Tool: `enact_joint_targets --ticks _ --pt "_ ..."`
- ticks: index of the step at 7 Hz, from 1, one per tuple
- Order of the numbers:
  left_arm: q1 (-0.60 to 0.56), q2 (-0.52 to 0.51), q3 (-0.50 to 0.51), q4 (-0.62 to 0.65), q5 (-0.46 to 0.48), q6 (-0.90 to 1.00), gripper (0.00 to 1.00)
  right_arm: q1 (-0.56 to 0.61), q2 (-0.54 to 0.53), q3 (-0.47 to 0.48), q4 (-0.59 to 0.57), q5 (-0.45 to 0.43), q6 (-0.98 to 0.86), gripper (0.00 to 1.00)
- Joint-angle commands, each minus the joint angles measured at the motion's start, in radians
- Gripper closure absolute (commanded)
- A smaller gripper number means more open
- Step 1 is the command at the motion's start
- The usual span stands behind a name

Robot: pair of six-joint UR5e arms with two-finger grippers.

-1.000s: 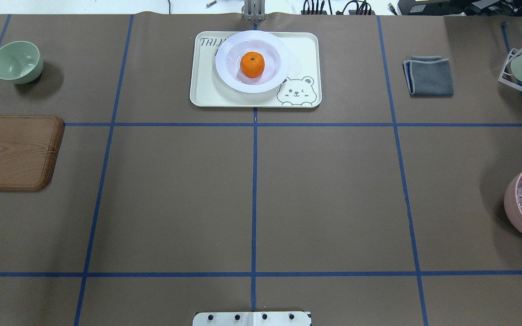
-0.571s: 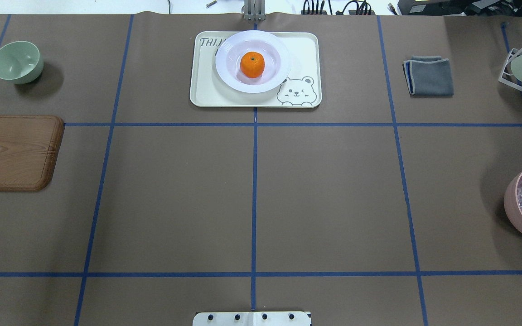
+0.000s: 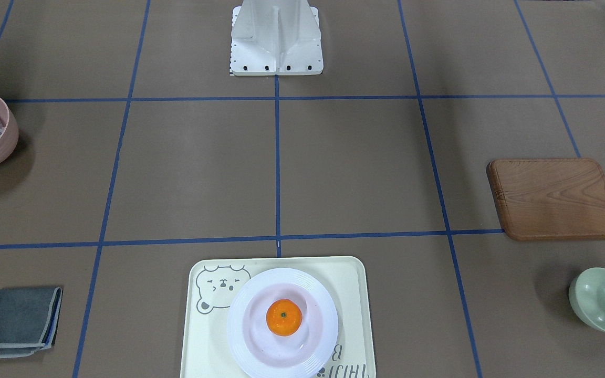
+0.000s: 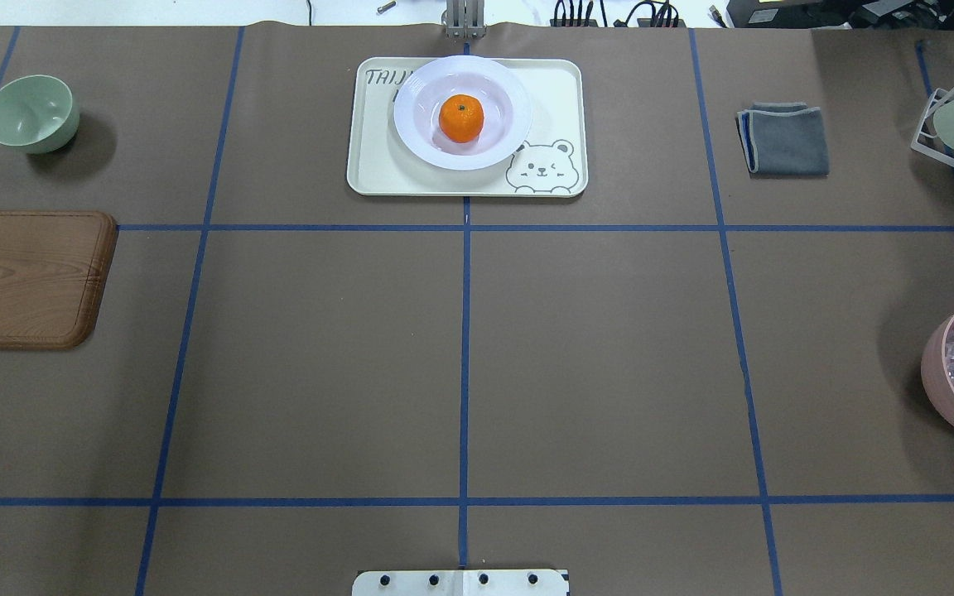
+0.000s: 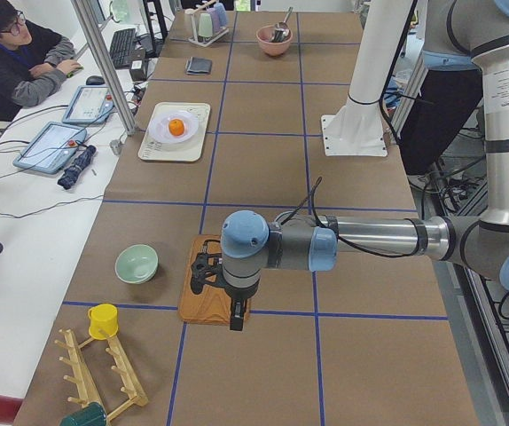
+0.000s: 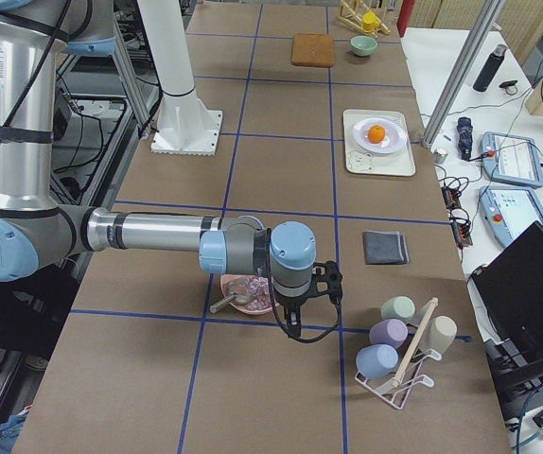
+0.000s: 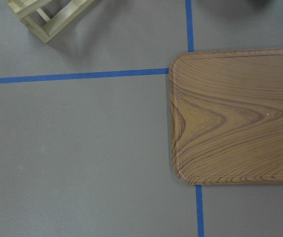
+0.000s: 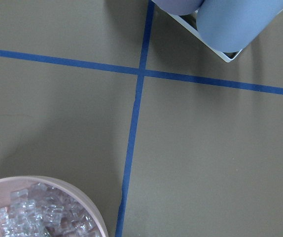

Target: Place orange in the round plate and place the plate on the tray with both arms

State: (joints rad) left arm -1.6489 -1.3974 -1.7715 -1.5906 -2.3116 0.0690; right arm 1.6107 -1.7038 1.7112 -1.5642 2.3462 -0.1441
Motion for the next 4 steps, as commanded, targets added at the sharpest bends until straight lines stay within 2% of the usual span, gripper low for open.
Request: enact_joint_targets --ticks 1,4 --pt "0.0 0.001 0.001 0.001 0.0 0.0 0.01 0.0 -0.025 0.004 0.006 0.002 -0.005 0.0" --pt "0.0 0.001 0.001 0.0 0.0 0.0 0.01 0.0 -0.053 0.028 0.007 -0.01 -0.018 0.0"
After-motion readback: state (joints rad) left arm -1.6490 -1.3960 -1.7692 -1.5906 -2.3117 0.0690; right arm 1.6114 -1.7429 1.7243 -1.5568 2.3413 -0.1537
